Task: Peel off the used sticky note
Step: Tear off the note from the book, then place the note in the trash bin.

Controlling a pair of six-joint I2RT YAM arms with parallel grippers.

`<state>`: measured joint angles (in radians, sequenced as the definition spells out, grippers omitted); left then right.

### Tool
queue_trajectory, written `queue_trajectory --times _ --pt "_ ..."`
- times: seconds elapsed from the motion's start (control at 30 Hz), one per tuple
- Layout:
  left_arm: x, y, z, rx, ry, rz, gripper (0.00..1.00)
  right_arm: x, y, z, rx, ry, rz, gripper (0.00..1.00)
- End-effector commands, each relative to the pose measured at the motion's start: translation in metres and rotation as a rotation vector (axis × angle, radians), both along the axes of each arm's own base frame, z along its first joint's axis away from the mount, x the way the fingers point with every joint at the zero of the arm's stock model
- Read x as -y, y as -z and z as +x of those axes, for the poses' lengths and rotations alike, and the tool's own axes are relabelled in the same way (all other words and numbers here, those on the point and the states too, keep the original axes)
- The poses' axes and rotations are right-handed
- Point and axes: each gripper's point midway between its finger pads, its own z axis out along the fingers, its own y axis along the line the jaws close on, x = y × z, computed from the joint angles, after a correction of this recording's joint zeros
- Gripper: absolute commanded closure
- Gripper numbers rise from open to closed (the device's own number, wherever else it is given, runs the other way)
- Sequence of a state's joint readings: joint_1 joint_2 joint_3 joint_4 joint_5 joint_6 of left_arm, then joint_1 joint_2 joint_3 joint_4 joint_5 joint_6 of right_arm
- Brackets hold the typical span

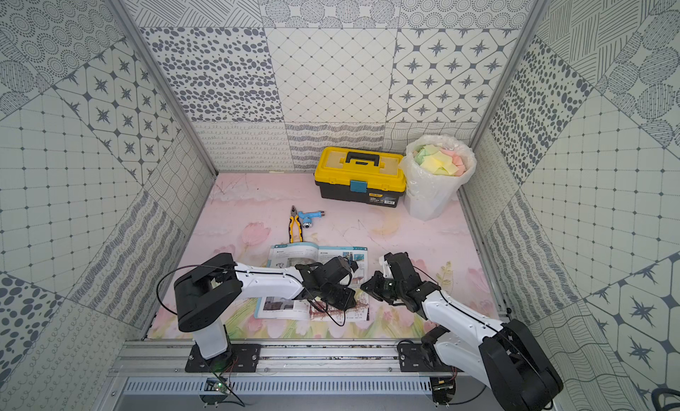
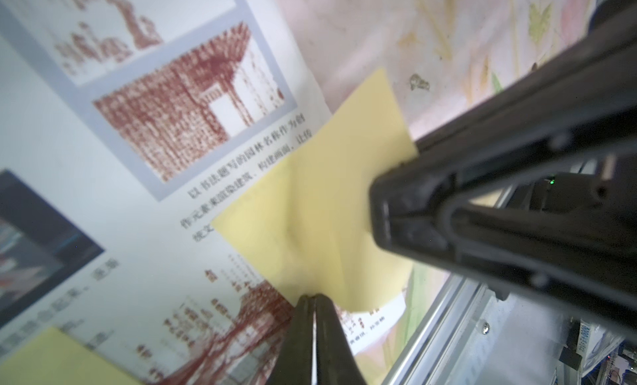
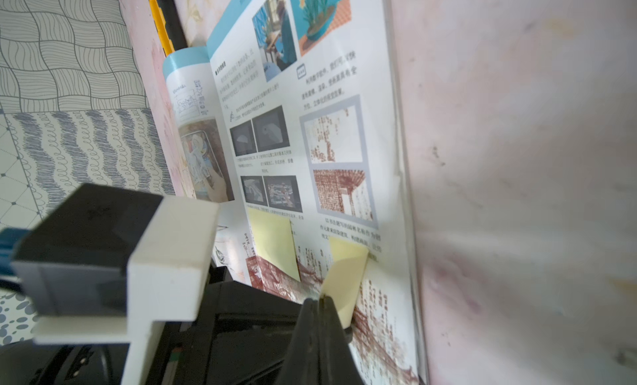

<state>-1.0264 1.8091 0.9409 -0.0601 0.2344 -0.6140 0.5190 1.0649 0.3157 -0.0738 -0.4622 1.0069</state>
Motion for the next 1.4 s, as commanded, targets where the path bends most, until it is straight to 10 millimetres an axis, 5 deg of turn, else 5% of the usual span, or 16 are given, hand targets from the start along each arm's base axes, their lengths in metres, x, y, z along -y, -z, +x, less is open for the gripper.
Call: queue_trajectory --times 0.0,0.73,1.1,1.37 --pt "-0.021 0.016 -0.015 -0.033 0.011 0.087 0.91 0.001 -0.017 0.019 0.074 0.055 0.012 1.0" --pt "-0.024 0.017 -0.021 -0.036 0.024 0.084 0.88 0.009 -0.052 0.056 0.173 0.152 0.032 1.0" --pt "-0.023 -0.016 -0.016 0.033 0.016 0.012 0.81 0.039 -0.102 0.083 0.286 0.203 0.041 1.0" --pt "-0.032 -0.064 0.0 0.172 -0.017 -0.044 0.75 0.056 -0.183 0.108 0.463 0.212 0.034 1.0"
